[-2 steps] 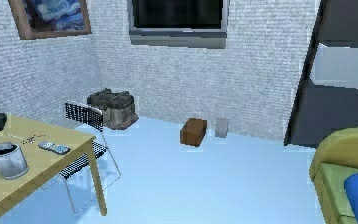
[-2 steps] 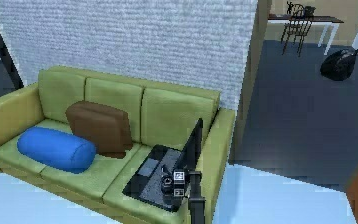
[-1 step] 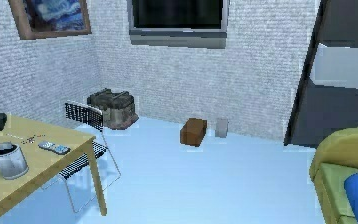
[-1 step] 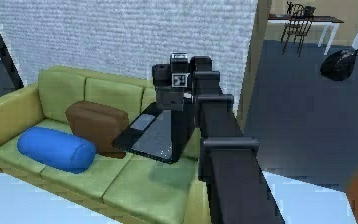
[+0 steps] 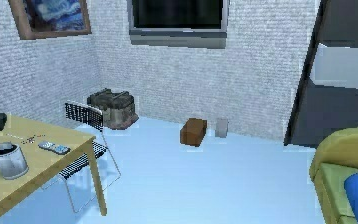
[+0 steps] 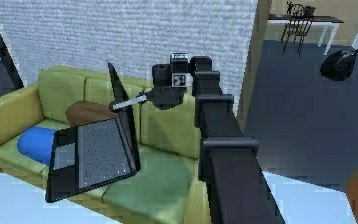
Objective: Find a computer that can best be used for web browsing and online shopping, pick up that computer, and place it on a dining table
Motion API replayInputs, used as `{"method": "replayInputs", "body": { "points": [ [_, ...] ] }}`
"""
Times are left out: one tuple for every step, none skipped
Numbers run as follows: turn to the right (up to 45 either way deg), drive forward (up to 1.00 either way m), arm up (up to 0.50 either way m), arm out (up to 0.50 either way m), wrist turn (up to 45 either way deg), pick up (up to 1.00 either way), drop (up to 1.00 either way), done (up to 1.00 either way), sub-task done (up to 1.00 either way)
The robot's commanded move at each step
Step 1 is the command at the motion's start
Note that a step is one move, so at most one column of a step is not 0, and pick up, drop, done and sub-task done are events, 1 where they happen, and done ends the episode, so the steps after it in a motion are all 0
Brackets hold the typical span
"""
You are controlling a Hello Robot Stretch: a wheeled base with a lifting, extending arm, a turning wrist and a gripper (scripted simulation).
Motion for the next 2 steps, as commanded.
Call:
{"method": "replayInputs", "body": {
  "points": [
    [0.0,0.00,0.00,0.00,-45.0,0.00,0.00,0.00,0.00],
    [0.0,0.00,0.00,0.00,-45.0,0.00,0.00,0.00,0.00]
  ]
}}
